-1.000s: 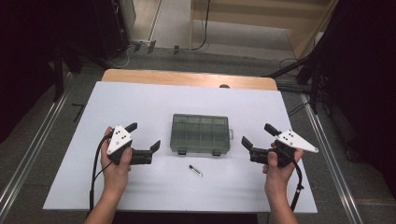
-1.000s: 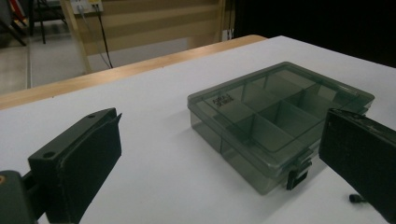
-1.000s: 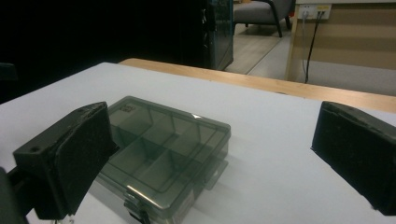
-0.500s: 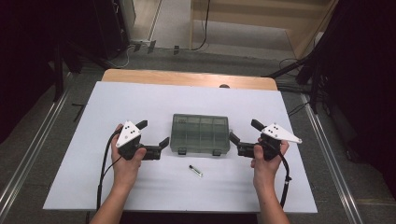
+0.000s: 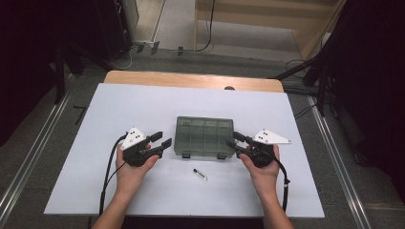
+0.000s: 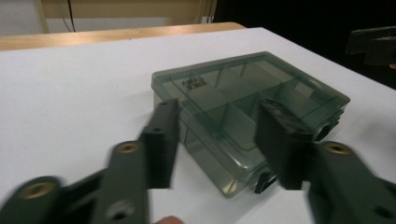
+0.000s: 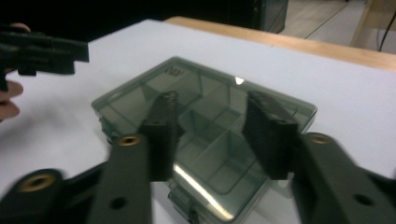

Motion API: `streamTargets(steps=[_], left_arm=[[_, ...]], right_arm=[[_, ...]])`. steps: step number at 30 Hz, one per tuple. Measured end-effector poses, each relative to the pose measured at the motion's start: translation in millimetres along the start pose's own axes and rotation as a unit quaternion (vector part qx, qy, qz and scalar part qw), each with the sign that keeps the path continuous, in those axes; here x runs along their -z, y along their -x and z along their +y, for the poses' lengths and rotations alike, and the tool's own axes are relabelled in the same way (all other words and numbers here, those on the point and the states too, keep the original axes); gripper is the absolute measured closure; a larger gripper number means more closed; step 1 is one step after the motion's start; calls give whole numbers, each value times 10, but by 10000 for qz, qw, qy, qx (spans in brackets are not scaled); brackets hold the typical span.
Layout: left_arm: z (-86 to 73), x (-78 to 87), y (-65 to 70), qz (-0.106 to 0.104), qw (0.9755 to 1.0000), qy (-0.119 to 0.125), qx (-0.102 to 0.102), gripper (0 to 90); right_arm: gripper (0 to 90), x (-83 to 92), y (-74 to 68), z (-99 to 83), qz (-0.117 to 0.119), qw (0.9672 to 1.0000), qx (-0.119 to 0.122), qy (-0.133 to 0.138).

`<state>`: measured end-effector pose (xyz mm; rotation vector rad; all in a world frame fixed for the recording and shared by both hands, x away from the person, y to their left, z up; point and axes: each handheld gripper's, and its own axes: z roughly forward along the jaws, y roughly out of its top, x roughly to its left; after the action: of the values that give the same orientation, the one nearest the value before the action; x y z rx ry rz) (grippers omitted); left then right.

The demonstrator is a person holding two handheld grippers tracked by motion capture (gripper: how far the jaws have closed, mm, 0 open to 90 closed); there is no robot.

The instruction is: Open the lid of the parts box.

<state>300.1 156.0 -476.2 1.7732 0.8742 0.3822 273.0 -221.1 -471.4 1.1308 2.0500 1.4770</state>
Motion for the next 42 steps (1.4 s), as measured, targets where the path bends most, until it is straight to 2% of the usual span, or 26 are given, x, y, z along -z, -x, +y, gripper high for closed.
streamTargets(steps=[1, 3, 5, 7, 8, 13, 16, 21, 24, 26, 27, 31, 34, 35, 42], left_arm=[[-30, -4, -33, -40, 9999, -79, 88, 646], [-60, -15, -76, -177, 9994, -191, 246, 759], [-84, -20, -90, -146, 9992, -291, 214, 821], [-91, -23, -94, -146, 9992, -348, 161, 866], [-101, -22, -90, -121, 9989, -454, 42, 890], [-121, -59, -80, -275, 9975, -653, 18, 900], [-134, -80, -72, -328, 9967, -741, 17, 900], [-160, -120, -72, -400, 9951, -905, 39, 900], [-173, -142, -73, -416, 9942, -986, 58, 900], [-182, -154, -76, -417, 9937, -1042, 54, 900], [-182, -154, -76, -417, 9937, -1042, 54, 900], [-200, -179, -78, -430, 9924, -1149, 38, 900], [-209, -192, -72, -425, 9922, -1171, 46, 899], [-214, -199, -68, -435, 9918, -1201, 30, 900], [-225, -218, -63, -442, 9912, -1250, 27, 900]], right_arm=[[682, -10, -6, -6, -25, 10000, 4, -91], [764, -24, 4, -22, -22, 9997, -18, -248], [833, -28, 31, -39, 145, 9991, -50, -389], [858, -30, 37, -46, 151, 9988, -59, -472], [900, -27, 47, -59, 87, 9980, -13, -628], [900, -5, 103, -82, -40, 9963, 6, -859], [900, 26, 147, -118, -97, 9960, 74, -888], [900, 75, 220, -160, -123, 9947, 48, -1021], [900, 86, 259, -178, -151, 9925, 114, -1210], [900, 81, 279, -194, -168, 9897, 216, -1402], [900, 81, 279, -194, -168, 9897, 216, -1402], [900, 45, 299, -234, -22, 9865, 204, -1626], [900, 21, 294, -244, -7, 9848, 282, -1716], [900, 1, 288, -254, 19, 9827, 316, -1827], [900, -14, 277, -263, 110, 9797, 391, -1966]])
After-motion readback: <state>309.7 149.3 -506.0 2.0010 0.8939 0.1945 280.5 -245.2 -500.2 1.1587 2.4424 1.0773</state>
